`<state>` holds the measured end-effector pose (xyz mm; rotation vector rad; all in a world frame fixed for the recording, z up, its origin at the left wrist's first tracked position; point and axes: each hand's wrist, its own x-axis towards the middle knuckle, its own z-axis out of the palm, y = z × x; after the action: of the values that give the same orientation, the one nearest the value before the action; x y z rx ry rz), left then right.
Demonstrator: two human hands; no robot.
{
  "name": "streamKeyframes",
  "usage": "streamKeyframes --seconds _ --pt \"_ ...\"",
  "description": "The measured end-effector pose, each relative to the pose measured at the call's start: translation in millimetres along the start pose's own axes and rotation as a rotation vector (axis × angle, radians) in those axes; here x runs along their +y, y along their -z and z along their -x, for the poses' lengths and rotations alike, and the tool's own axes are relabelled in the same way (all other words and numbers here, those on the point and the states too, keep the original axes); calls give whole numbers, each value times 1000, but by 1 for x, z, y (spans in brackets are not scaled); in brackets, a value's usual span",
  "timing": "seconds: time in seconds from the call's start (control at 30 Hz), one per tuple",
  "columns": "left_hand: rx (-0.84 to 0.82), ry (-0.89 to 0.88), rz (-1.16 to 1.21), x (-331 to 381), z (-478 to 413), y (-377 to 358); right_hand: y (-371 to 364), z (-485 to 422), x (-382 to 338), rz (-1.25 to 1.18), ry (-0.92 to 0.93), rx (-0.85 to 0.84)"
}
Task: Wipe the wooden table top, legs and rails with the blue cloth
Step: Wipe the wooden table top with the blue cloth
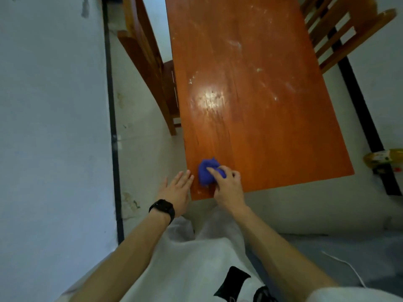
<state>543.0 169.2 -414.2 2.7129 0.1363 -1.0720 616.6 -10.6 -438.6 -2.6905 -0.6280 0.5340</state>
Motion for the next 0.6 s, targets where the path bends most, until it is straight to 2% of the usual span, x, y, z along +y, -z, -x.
streamKeyframes --seconds 0.07,0.1,0.17,0.23,0.27,0.33,0.37,0.4,0.47,0.53,0.57,0.6 --pt "-17 -50 -9 -9 2 1 5 3 -14 -174 80 -189" --pt "-25 -73 -22 -13 2 3 15 -3 -13 -287 41 -203" --pt "-27 -109 -47 -20 -1 10 40 -24 5 -399 -115 -10" --pt "-6 -114 -39 -22 -6 16 66 -44 35 -296 -340 189" --pt "11 -105 -19 -23 -9 19 72 -49 46 -184 -455 234" --pt "29 -99 9 -26 -18 31 67 -48 46 -79 -639 213" --pt "32 -102 12 -28 -24 37 55 -42 37 -51 -639 187" --pt "29 -113 5 -30 -31 46 39 -34 24 -34 -564 185" --pt "6 -136 -28 -34 -44 66 7 -13 -7 -50 -314 160" --pt "-48 -159 -81 -37 -57 83 -2 -2 -36 -160 -61 -45" --pt "-69 -174 -125 -38 -63 92 5 -3 -41 -241 -14 -159" --pt "-80 -194 -170 -39 -68 101 16 -9 -42 -362 -40 -236"
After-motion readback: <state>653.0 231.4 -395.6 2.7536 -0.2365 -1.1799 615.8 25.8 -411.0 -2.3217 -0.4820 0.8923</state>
